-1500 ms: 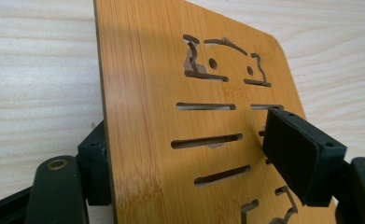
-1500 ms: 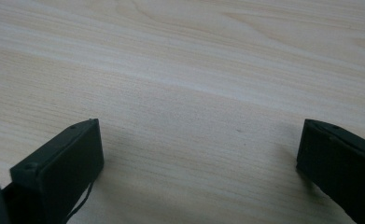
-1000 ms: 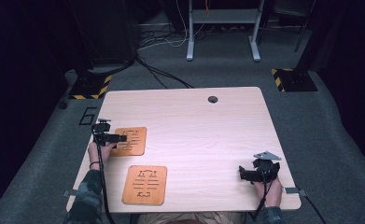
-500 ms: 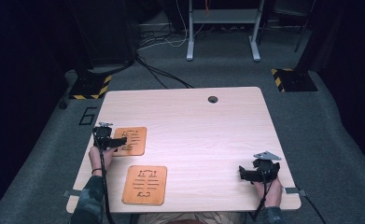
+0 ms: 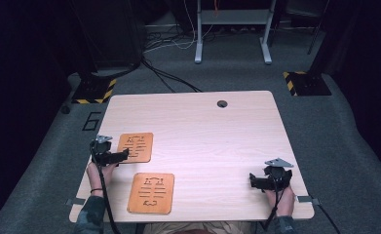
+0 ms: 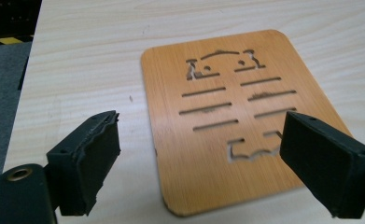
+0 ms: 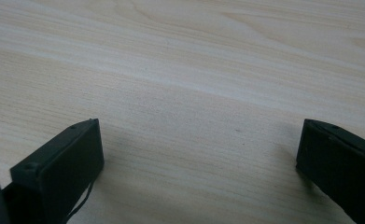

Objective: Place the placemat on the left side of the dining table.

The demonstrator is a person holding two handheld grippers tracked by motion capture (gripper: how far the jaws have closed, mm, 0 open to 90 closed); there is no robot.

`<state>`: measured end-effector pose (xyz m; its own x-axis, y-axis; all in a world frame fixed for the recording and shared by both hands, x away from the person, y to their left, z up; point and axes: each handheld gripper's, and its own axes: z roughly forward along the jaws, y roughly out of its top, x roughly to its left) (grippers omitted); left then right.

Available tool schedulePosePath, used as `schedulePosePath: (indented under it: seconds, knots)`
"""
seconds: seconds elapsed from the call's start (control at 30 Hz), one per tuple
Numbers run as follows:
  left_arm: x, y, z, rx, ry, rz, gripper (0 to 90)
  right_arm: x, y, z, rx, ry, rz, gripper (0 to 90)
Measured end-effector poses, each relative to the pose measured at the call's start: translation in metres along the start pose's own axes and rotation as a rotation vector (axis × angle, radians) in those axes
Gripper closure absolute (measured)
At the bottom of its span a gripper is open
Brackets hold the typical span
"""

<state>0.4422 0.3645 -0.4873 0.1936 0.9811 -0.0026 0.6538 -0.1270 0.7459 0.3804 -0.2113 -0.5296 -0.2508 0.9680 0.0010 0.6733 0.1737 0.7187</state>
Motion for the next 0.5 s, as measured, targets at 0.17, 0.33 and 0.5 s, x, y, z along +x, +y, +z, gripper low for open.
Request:
schedulePosePath:
  seconds: [0.17, 0.33, 0.5]
  knots:
    - [-0.002, -0.023, -0.017, -0.020, 0.012, 0.010, 8.1, 0.000, 0.000, 0.000, 0.000, -0.001, 0.001, 0.0]
    - [-0.002, -0.044, -0.025, -0.013, 0.030, 0.019, 6.4, 0.000, 0.000, 0.000, 0.000, -0.001, 0.001, 0.0]
    - [-0.002, -0.063, -0.030, -0.005, 0.057, 0.027, 5.0, 0.000, 0.000, 0.000, 0.000, 0.000, 0.000, 0.0]
